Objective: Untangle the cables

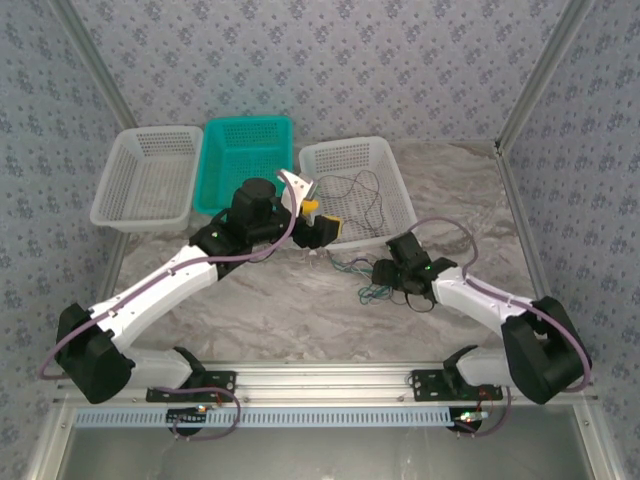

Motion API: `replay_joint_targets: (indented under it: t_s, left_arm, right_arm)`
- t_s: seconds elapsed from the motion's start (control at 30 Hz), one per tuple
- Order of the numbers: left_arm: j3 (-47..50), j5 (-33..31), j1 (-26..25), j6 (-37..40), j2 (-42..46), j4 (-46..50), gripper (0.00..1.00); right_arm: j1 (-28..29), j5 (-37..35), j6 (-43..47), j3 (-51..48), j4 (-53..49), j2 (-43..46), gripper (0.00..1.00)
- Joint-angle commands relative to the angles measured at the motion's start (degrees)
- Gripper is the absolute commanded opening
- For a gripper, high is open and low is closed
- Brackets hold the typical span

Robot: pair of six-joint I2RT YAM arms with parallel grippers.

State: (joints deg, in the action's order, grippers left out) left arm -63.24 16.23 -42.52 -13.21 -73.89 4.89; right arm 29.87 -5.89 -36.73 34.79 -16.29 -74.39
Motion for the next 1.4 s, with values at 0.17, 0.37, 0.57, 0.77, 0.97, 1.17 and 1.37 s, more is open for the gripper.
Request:
replay_joint_targets:
  t_s: [0.17,0.37,0.57,0.77,0.97,1.17,1.37]
  left_arm:
    - [-1.2,-0.6,-0.3,-1.6,0.3,-0.7,0.84]
    - [-2.5,-0.2,-0.3,-3.2,-0.1,-0.6,0.84]
    - [-2.2,-0.6,-0.3,-2.6,0.8,0.8,0.85]
    - [-1.9,-0.8,-0.2,-3.4,1.4,-0.1,0.86]
    - [-15.7,-2.6,0.1,-3.8,-3.0,16.0,0.90]
    - [-24.8,-0.8,1.0,-7.6,-6.6,26.7,0.87]
    - [-27.5,-3.9,-0.8,-8.6,-8.8,33.0,0.75]
  right_arm:
    - [3.4,-1.0,-1.4,-2.9,3.6,-5.5,0.70]
    - [4.9,-2.9,-2.5,-3.1,2.1,-7.3,0.17]
    - [7.0,-3.9,-2.4,-4.6,-3.3,7.8,0.01]
    - [8.4,-0.4,1.7,-3.6,-7.9,25.8,0.00]
    - [9.0,0.8,5.5,3.2,-3.3,28.6,0.00]
    - [9.5,-5.6,12.1,12.8,-4.3,23.5,0.00]
    - [9.4,-6.7,16.0,18.6,-5.4,20.1,0.00]
